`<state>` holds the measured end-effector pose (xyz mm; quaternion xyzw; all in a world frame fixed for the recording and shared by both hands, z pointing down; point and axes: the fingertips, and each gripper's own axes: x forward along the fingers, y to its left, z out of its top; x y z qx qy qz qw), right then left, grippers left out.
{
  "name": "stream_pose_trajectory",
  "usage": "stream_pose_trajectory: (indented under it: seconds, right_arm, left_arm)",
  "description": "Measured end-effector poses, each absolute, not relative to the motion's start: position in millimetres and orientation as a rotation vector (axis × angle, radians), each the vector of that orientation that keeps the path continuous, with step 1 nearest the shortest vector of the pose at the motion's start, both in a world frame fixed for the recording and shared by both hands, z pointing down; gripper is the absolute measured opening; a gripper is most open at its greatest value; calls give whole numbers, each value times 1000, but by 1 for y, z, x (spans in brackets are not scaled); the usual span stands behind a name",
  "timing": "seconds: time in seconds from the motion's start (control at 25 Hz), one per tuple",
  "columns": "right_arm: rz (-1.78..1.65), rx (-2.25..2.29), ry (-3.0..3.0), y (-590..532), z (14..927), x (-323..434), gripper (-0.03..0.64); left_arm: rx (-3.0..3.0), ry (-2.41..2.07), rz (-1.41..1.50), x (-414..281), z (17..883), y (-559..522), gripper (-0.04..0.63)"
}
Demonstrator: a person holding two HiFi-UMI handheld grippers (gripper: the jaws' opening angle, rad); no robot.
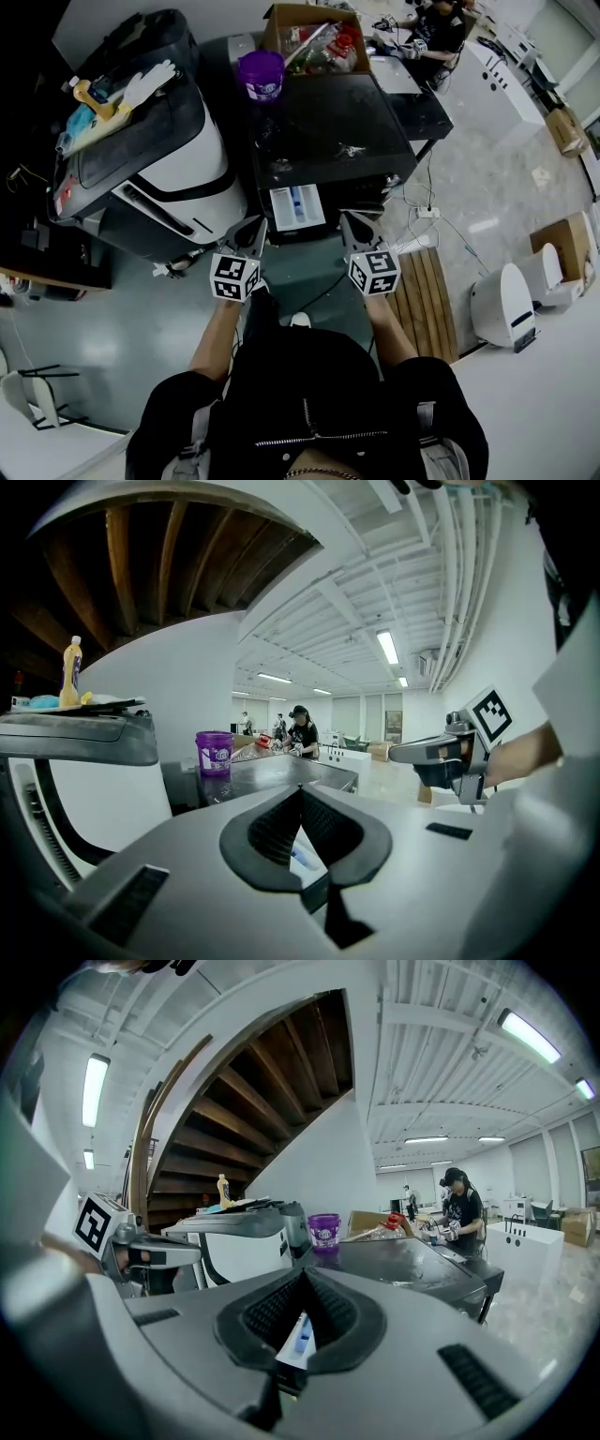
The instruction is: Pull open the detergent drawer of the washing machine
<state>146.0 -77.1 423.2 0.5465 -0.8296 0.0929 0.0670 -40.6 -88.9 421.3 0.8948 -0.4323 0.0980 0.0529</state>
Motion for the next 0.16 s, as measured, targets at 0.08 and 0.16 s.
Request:
stream_pose_trajectory:
  seconds: [0.08,0.16]
  right_arm:
    - [288,1650,-2498,-76,425,145,3]
    - [290,1652,-2494,-76,424,146,3]
  left_arm:
    - [2718,-1308,306,-42,423,-88,20]
    - [2717,-1304,308,-42,423,-89,20]
